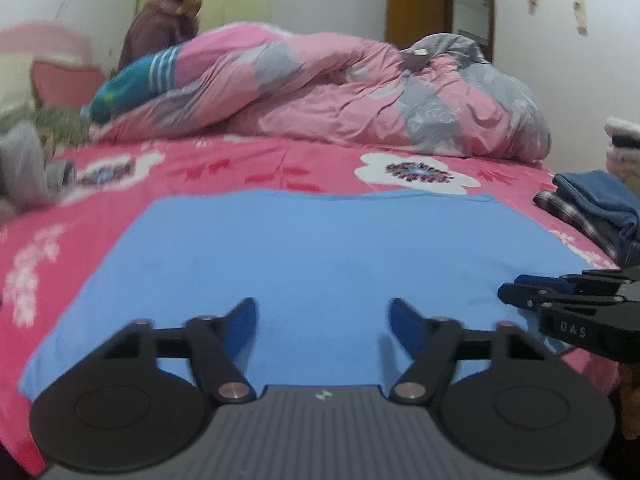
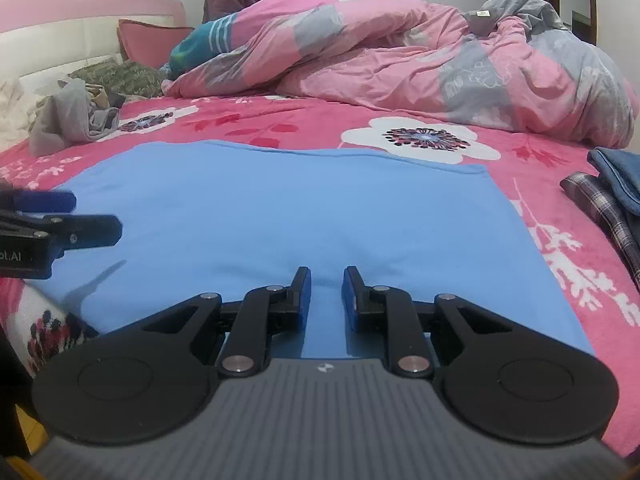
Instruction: Fold clothes
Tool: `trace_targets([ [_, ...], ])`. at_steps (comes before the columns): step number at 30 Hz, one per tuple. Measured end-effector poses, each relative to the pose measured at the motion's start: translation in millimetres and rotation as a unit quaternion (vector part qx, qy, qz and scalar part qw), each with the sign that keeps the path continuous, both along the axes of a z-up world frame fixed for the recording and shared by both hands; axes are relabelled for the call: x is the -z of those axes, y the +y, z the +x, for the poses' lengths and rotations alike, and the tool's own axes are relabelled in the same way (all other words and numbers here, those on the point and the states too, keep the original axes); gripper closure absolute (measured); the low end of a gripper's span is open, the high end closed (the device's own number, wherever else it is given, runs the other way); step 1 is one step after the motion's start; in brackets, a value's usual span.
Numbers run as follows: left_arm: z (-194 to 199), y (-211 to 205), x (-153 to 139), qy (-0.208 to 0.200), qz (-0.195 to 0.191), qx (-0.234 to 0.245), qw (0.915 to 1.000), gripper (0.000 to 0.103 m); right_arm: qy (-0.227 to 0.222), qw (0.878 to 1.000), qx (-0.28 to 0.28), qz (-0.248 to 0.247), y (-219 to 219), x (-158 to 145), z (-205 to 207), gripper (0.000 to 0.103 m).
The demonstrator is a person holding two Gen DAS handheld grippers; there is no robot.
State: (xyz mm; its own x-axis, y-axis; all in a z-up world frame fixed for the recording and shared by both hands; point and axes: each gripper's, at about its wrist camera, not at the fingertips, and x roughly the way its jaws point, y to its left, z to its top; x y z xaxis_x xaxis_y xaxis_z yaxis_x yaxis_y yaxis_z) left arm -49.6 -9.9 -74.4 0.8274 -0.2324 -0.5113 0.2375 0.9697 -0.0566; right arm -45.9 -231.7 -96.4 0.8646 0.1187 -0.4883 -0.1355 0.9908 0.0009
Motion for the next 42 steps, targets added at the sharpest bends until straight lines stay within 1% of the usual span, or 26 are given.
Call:
trace_targets([
  [2, -1.1, 7.3, 5.3, 0.008, -0.004, -0.012, 0.9999, 0.055, 0.001, 1.0, -0.001, -0.001, 0.1, -0.3, 0.2, 0.086],
  [5, -11.8, 20.9, 7.2, 0.0, 0.006, -0.032, 0.9995, 0.056, 0.001, 1.0, -0.001, 0.0, -0.1, -0.6, 0.1, 0.086],
  [9, -29.8, 49.9, 7.2, 0.004, 0.007, -0.084, 0.9964, 0.055, 0.003, 1.0, 0.0, 0.001, 0.4, -1.3, -0.4, 0.086],
  [12, -45.3, 78.3, 8.9, 0.016, 0.01, -0.143, 0.9895, 0.055, 0.004, 1.0, -0.001, 0.003, 0.2, -1.6, -0.3, 0.086],
  [14, -52.8, 97.7, 9.0, 0.026, 0.002, -0.178, 0.9836, 0.056, 0.005, 1.0, -0.002, 0.004, -0.4, -1.8, 0.0, 0.086],
  [16, -59.0, 118.0, 6.5, 0.035, -0.021, -0.206, 0.9776, 0.057, 0.006, 1.0, -0.003, 0.006, -1.0, -2.0, 0.4, 0.086],
  [18, -63.7, 133.2, 1.9, 0.038, -0.042, -0.222, 0.9734, 0.057, 0.008, 1.0, -0.004, 0.007, -1.4, -2.1, 1.0, 0.086],
  [22, -63.4, 150.9, -6.5, 0.036, -0.085, -0.223, 0.9705, 0.058, 0.011, 1.0, -0.004, 0.005, -0.8, -2.7, 1.9, 0.086],
  [24, -58.8, 156.2, -8.6, 0.039, -0.116, -0.212, 0.9695, 0.062, 0.012, 1.0, -0.004, 0.004, -0.3, -3.0, 2.1, 0.086],
  [26, -54.0, 160.5, -7.8, 0.047, -0.145, -0.202, 0.9675, 0.072, 0.012, 1.0, -0.003, 0.001, 1.1, -3.2, 1.9, 0.086],
  [27, -53.2, 162.6, -5.4, 0.052, -0.155, -0.202, 0.9655, 0.074, 0.013, 1.0, -0.003, 0.0, 1.7, -3.3, 1.9, 0.086],
  [29, -51.3, 166.0, 0.4, 0.063, -0.177, -0.204, 0.9608, 0.082, 0.013, 1.0, -0.002, -0.001, 2.5, -3.5, 2.0, 0.086],
  [31, -49.5, 169.7, 5.3, 0.068, -0.197, -0.209, 0.9555, 0.086, 0.013, 1.0, -0.001, -0.003, 3.1, -3.4, 1.9, 0.086],
  [35, -47.1, 178.5, 7.5, 0.059, -0.229, -0.215, 0.9474, 0.087, 0.013, 1.0, -0.001, -0.009, 4.5, -3.5, 1.9, 0.086],
  [38, -43.1, 187.2, 12.8, 0.057, -0.256, -0.221, 0.9394, 0.098, 0.012, 1.0, 0.0, -0.011, 5.0, -3.5, 1.9, 0.086],
  [42, -50.0, 199.7, 12.5, 0.039, -0.297, -0.224, 0.9274, 0.099, 0.012, 1.0, -0.001, -0.014, 5.4, -3.8, 2.1, 0.086],
])
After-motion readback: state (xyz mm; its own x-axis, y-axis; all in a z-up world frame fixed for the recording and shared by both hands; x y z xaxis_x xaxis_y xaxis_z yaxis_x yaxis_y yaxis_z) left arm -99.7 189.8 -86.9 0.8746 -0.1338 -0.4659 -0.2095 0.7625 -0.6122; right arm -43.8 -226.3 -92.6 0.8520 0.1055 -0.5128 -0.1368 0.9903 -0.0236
